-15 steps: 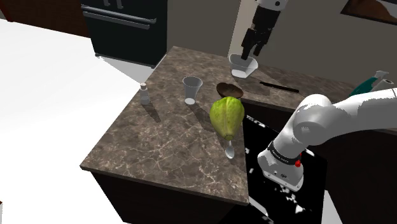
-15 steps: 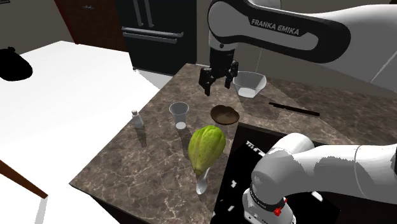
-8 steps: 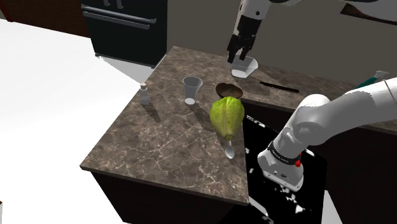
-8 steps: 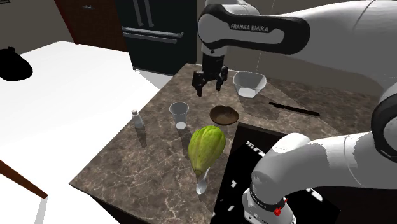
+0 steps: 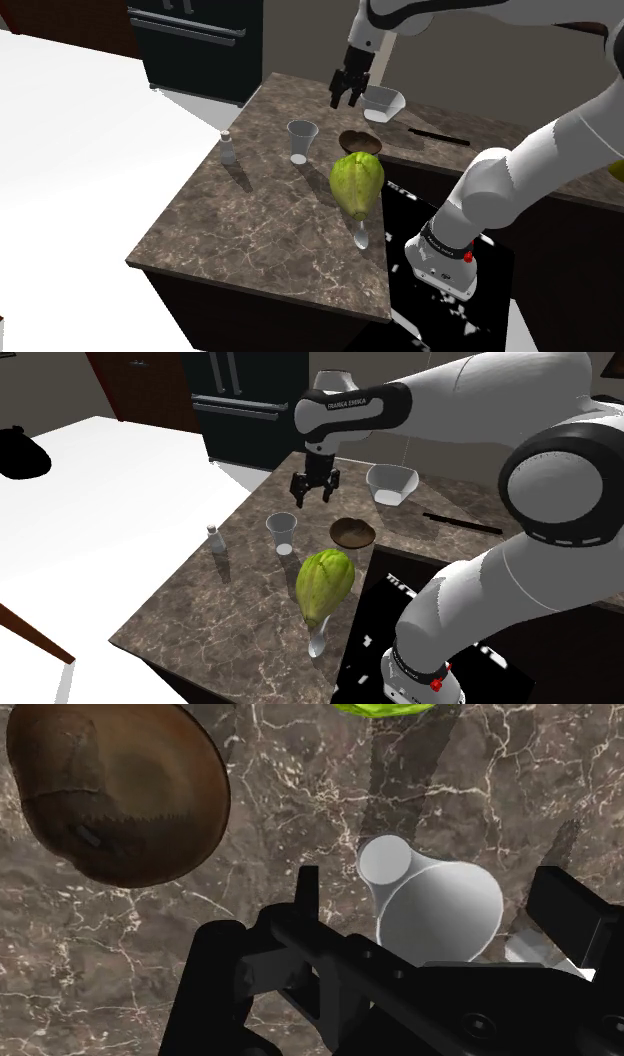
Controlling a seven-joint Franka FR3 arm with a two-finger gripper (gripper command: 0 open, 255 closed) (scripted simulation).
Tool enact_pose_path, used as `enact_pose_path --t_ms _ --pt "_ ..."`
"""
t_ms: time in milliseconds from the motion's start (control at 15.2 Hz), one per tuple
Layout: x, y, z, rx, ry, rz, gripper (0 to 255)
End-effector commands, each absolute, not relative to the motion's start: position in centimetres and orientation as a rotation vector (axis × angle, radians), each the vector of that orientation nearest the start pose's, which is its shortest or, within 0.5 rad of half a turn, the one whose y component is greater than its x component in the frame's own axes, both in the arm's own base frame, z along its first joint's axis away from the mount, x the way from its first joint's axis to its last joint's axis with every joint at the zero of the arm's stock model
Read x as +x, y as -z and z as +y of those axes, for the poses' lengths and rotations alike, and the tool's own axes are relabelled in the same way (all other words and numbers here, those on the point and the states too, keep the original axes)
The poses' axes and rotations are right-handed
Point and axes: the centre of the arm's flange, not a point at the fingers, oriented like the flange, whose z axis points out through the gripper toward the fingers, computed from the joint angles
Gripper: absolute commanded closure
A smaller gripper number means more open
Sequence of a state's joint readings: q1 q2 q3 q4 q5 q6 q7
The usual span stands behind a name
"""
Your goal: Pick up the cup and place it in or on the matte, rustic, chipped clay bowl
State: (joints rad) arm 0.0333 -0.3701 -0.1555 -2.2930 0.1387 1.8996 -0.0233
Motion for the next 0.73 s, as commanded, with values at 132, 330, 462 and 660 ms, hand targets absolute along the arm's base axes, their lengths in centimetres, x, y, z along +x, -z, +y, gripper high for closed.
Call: enact_pose_path --t_ms 132,330,462,660 --pt "47.3 -45.6 -5.3 -2.898 -0.029 0.198 0" --pt "50.3 -42.9 -5.9 -2.861 -0.033 0.197 0" --pt "52.3 -41.0 -6.3 -2.837 -0.037 0.196 0" --pt "52.5 -39.8 -6.0 -2.834 -0.037 0.196 0"
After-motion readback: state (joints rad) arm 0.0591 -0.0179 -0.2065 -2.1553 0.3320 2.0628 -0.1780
